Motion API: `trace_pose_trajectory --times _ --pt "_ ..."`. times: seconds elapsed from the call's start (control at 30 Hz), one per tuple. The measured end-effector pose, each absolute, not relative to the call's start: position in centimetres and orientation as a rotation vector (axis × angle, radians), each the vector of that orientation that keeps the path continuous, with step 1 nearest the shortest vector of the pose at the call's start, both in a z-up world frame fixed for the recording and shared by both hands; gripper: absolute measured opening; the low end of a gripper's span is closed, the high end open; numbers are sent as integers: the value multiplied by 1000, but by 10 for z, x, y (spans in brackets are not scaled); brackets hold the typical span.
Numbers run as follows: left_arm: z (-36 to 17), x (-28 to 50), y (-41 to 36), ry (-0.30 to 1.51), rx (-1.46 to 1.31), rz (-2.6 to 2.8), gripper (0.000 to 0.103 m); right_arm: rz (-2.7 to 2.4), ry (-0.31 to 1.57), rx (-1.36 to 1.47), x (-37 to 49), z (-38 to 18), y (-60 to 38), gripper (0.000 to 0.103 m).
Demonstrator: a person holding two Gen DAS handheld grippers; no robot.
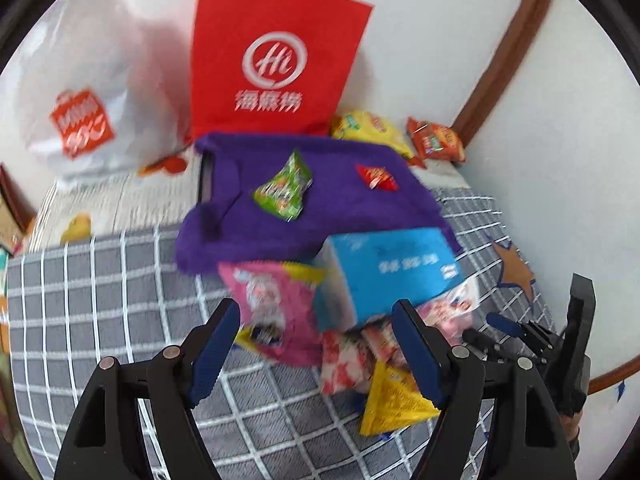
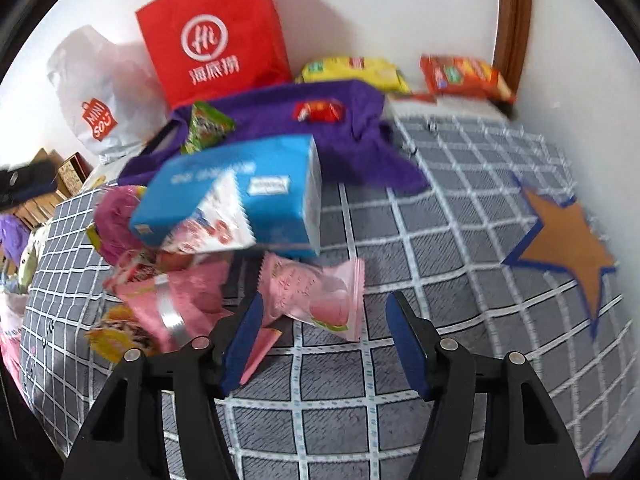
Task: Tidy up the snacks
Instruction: 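Grasp the pink peach-print candy with the right tool while the left tool returns to the pile, then grasp the pink snack bag with the left tool while the right tool lifts the peach candy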
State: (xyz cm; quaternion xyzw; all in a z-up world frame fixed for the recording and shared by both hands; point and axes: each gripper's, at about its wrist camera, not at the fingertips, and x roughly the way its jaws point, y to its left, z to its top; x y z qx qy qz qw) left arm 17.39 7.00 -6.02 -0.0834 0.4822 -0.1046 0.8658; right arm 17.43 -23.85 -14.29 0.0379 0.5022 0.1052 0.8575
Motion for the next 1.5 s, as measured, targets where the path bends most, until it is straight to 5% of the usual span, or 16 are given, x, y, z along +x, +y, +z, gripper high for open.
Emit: trace_pose_trajectory --times 0.37,0.43,0.47,0.57,1.33,1.5 --pt "-75 155 94 1035 -225 -142 77 251 1065 131 197 -169 -223 71" --pt "-74 156 92 1031 -217 -137 77 246 1043 114 196 -169 -222 62" --pt "-73 157 91 1030 -214 -136 77 242 1039 105 195 -169 -224 45" --pt "-74 157 89 1025 -204 -138 77 254 1051 103 194 -167 -235 34" --pt "-134 210 64 1080 -123 -78 76 234 966 58 174 -170 -260 35" --pt "-140 209 63 1068 -129 -88 61 238 966 59 175 -170 -260 36"
